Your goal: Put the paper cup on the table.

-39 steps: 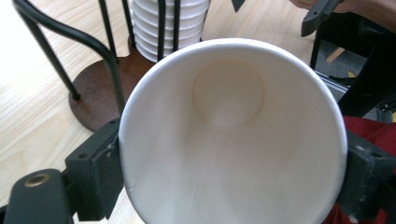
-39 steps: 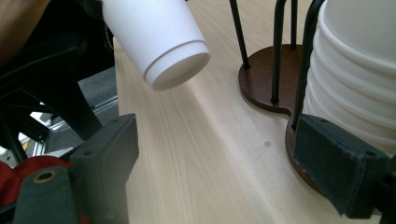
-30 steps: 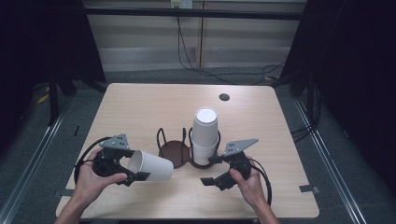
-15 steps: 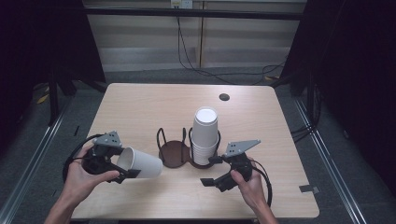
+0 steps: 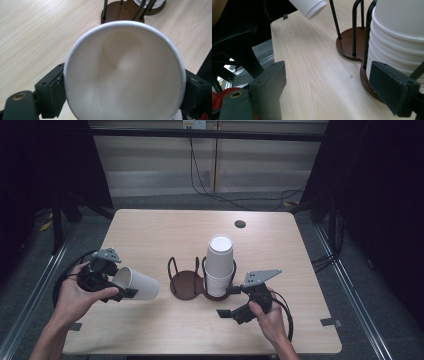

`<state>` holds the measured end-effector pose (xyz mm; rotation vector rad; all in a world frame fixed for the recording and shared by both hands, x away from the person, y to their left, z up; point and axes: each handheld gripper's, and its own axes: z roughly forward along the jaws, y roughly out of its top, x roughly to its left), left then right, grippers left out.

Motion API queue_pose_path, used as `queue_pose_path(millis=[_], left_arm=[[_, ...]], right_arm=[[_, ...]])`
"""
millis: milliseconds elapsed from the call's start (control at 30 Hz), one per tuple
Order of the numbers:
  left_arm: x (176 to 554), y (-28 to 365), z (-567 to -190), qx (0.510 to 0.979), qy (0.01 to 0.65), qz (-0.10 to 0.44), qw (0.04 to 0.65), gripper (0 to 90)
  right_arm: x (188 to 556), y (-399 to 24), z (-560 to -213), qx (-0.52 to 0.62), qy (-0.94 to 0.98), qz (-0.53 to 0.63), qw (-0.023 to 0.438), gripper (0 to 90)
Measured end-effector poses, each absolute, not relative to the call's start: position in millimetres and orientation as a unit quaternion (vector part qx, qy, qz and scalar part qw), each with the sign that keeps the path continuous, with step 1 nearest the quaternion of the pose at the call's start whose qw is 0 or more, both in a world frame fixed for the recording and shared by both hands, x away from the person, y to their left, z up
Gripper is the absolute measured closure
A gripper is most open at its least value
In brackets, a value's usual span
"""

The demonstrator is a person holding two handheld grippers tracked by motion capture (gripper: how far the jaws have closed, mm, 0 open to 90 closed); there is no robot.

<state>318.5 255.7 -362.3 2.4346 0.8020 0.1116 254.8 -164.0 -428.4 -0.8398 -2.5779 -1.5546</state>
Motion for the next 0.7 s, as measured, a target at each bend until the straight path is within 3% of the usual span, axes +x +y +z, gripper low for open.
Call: queue_pose_path(millis=[367,700], left_arm=[[341.2,234.9,-352.5,0.925,0.296,0.075,0.225,12.6],[369.1,218.2,-362.6,0.936,0.3,0.053,0.177,12.1]], right_arm=[[255.4,-167.9,-430.7,-0.272,-0.825,-0.496,0.005,14.4],[255.9,-165.4,-433.5,-0.275,-0.828,-0.489,0.008,14.4]])
